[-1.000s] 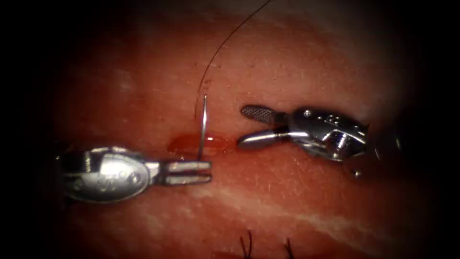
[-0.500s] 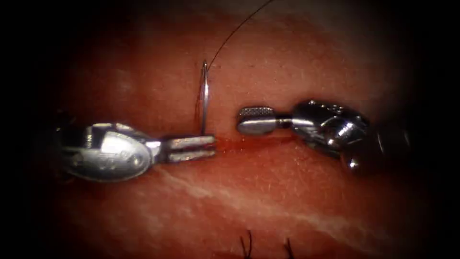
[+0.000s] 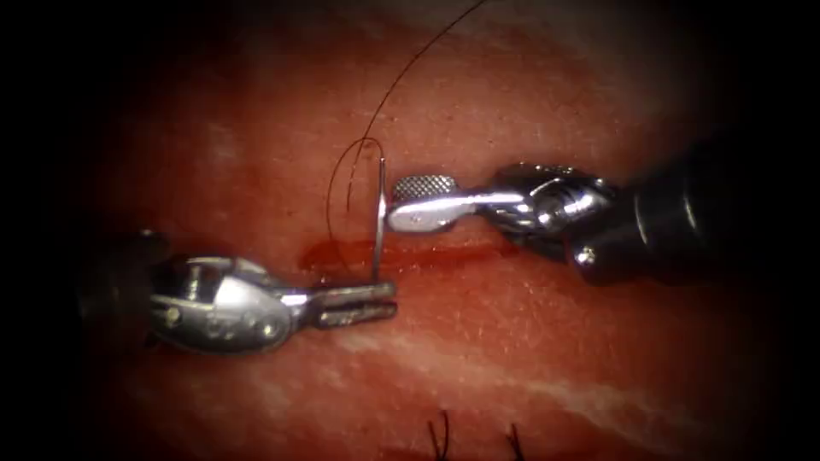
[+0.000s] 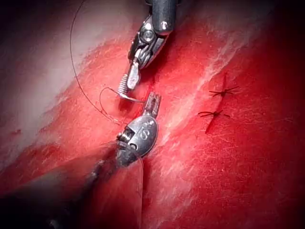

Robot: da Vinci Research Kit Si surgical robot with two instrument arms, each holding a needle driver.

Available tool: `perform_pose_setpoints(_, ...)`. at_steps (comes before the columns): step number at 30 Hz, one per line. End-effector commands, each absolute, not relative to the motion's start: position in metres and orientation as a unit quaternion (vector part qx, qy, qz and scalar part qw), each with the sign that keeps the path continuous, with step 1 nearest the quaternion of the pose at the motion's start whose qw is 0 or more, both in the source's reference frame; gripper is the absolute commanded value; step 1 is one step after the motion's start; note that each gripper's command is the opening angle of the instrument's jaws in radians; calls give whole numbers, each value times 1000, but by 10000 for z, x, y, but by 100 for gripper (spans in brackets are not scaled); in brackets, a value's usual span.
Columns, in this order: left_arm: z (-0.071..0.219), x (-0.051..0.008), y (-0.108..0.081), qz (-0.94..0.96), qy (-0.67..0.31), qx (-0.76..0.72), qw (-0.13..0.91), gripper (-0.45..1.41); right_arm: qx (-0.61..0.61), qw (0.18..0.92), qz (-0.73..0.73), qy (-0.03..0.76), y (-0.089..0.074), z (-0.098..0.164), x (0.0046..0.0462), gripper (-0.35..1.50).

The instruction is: Wound Closure

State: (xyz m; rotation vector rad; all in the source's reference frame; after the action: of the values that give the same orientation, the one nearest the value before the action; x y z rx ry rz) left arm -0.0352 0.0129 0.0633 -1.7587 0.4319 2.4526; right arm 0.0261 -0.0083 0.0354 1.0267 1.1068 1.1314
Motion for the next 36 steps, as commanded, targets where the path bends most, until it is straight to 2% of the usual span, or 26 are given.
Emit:
perform_pose_setpoints(1, 641, -359, 124, 804, 140, -576, 47, -45, 447, 583, 488, 471, -94, 357, 267, 81)
perform_pose_setpoints(21, 640, -360, 122, 805, 144, -574, 42, -45, 460, 555, 534, 443, -100, 363, 294, 59)
perform_pose_setpoints(22, 640, -360, 122, 805, 144, -574, 42, -45, 460, 556, 534, 442, -101, 363, 294, 54)
perform_pose_setpoints(23, 640, -360, 122, 805, 144, -574, 42, -45, 462, 557, 536, 435, -102, 363, 294, 27)
perform_pose_setpoints(25, 640, -360, 122, 805, 144, -574, 42, -45, 463, 561, 537, 427, -103, 363, 293, -10)
perform_pose_setpoints(27, 640, -360, 122, 805, 144, -574, 42, -45, 467, 559, 542, 419, -103, 363, 293, -35)
perform_pose_setpoints(31, 640, -360, 122, 806, 142, -573, 41, -45, 453, 572, 545, 414, -103, 364, 293, -35)
perform_pose_setpoints(32, 639, -361, 124, 808, 127, -573, 53, 12, 446, 580, 537, 420, -102, 364, 292, -35)
perform_pose_setpoints(33, 638, -362, 124, 809, 116, -572, 67, 27, 444, 583, 533, 423, -101, 365, 292, -35)
perform_pose_setpoints(36, 631, -362, 125, 810, 72, -570, 118, 54, 417, 608, 506, 448, -96, 369, 289, -35)
